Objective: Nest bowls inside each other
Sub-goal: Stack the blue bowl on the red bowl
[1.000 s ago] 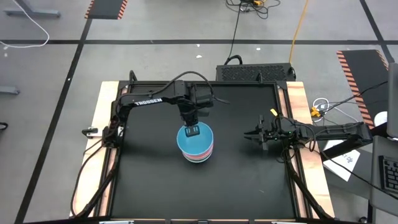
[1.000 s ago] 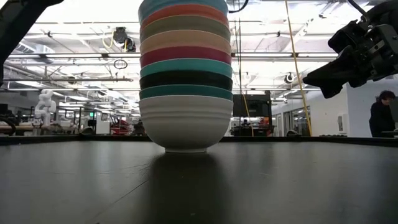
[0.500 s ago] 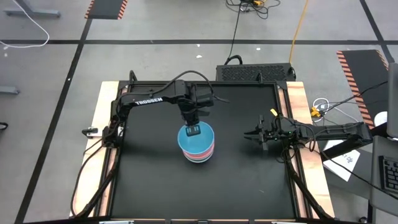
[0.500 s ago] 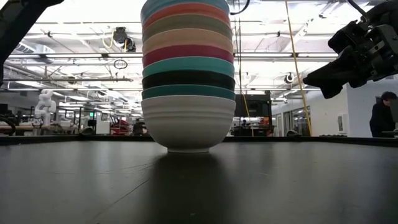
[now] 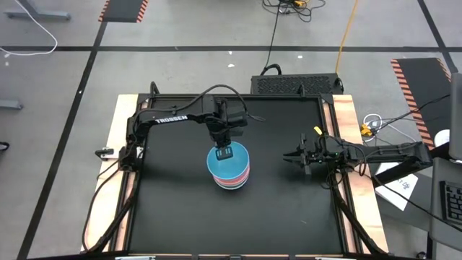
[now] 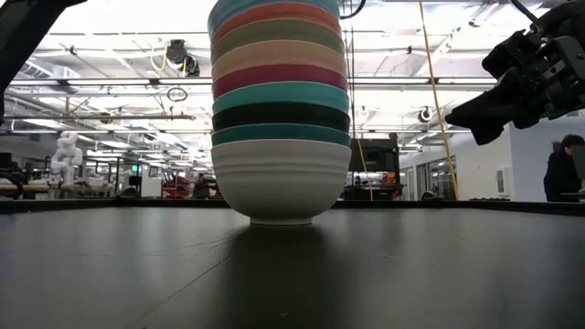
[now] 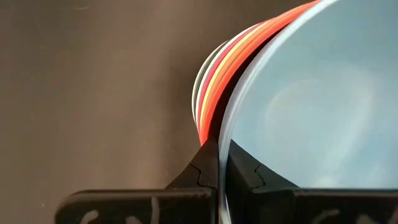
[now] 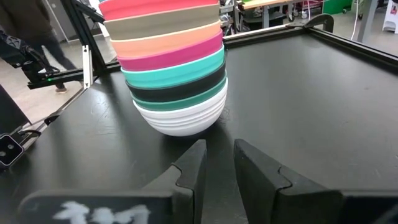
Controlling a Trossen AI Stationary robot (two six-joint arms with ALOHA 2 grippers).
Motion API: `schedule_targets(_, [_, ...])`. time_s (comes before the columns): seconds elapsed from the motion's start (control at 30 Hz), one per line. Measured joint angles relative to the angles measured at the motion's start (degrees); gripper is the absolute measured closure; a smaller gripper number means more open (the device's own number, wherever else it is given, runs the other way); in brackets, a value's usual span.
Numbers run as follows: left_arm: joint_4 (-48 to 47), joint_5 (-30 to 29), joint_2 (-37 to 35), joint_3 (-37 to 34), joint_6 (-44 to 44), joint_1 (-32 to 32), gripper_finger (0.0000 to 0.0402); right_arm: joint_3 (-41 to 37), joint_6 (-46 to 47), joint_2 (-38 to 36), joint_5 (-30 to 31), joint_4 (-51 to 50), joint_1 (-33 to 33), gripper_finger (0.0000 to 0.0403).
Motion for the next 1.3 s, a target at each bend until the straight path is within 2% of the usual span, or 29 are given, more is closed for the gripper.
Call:
schedule_targets(0.17, [-2.9,-2.3,0.1,0.9,-0.6,-1.4,0.0397,0.0,0.1,0.0,0.0,0.0,0.0,0.0330])
schedule_targets(0.57, [-2.7,-4.1,0.0,0.9,-1.4,-5.5,0.0397,0.0,-0.6,0.0,0.0,0.0,0.0,0.0330])
schedule_targets(1.03, [-3.3,-8.5,0.0,0.9,-1.9,-6.2,0.0397,0.0,-0.1,0.0,0.0,0.0,0.0,0.0330])
schedule_targets(1.3, [-3.1,-8.5,-0.1,0.9,-0.9,-6.0,0.0397,0.0,-0.2,0.0,0.3,0.0,0.0,0.0330])
